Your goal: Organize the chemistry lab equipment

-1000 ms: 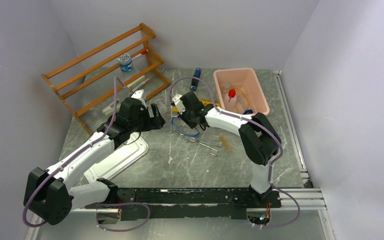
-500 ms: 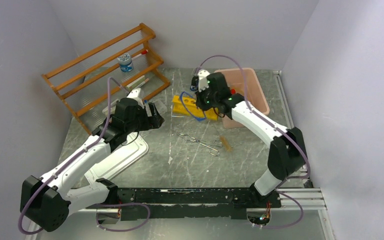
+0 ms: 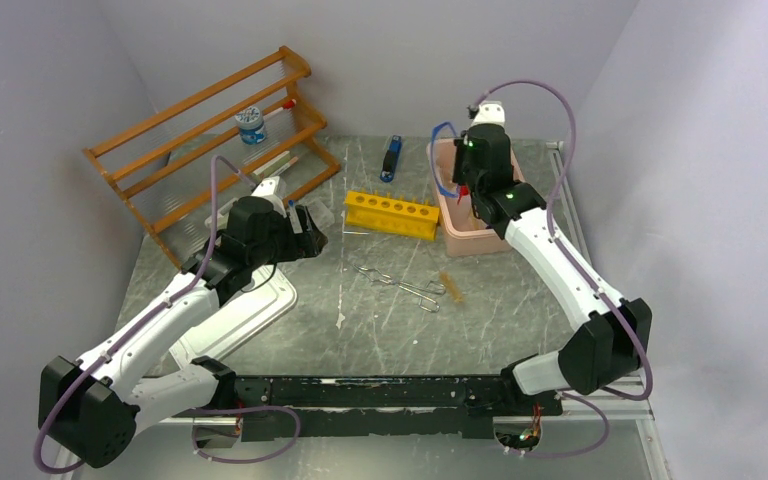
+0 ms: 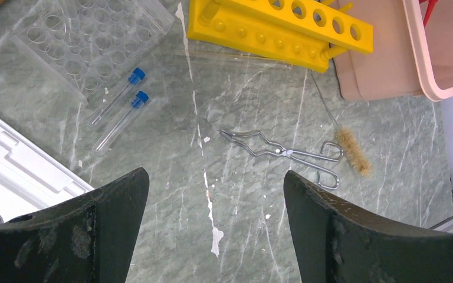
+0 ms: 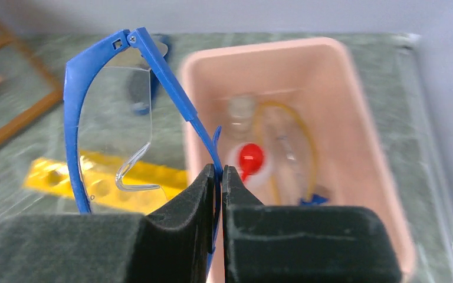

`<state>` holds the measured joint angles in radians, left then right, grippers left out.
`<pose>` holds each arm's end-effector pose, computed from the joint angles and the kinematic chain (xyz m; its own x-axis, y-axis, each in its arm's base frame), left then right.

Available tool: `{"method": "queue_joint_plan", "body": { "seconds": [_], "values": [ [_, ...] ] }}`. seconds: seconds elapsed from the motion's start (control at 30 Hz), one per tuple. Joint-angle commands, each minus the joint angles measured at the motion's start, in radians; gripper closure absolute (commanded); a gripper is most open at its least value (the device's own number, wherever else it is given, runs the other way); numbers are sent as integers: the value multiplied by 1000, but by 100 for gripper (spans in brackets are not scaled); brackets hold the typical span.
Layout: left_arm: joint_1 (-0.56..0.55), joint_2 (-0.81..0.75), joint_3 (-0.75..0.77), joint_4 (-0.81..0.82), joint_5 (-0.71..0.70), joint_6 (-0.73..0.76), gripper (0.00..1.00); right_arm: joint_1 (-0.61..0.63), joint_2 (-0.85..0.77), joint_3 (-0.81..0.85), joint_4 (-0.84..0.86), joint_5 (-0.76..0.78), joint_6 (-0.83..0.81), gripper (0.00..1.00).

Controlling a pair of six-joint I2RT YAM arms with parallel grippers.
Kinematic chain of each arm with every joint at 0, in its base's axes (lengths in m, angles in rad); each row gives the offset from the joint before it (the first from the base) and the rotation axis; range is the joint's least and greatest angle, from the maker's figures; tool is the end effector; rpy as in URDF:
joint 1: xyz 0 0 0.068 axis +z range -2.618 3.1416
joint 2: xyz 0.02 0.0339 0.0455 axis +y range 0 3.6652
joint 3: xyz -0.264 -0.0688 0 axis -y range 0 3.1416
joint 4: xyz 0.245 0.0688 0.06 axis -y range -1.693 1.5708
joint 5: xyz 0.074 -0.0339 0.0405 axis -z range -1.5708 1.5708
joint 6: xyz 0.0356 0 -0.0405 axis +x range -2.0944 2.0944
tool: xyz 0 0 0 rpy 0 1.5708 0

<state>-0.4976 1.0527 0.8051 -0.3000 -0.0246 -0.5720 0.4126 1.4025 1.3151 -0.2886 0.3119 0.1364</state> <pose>0.2070 -0.1114 0.2839 -0.6330 -0.2720 -0.7248 0.1380 0.8816 -0.4514 0.3025 0.1205 0.3725 -0.3496 -0.0118 -0.9368 -0.0733 0.9972 0.0148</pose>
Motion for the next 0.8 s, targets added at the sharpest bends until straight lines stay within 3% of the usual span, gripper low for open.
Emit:
{"method": "queue_joint_plan", "body": {
  "seconds": [0.0, 0.2, 0.4, 0.77],
  "values": [
    [10, -22, 27, -16, -2, 16, 12, -70, -36, -54, 31, 301, -8, 96],
    [10, -8, 25, -9, 8, 17, 12, -136, -61, -164, 115, 407, -57, 96],
    [10, 20, 48, -12, 15, 28, 12, -174, -10, -227, 165, 342, -34, 96],
    [10, 43, 69, -27, 9, 45, 12, -218, 190, -216, 280, 235, -142, 96]
  ]
}}
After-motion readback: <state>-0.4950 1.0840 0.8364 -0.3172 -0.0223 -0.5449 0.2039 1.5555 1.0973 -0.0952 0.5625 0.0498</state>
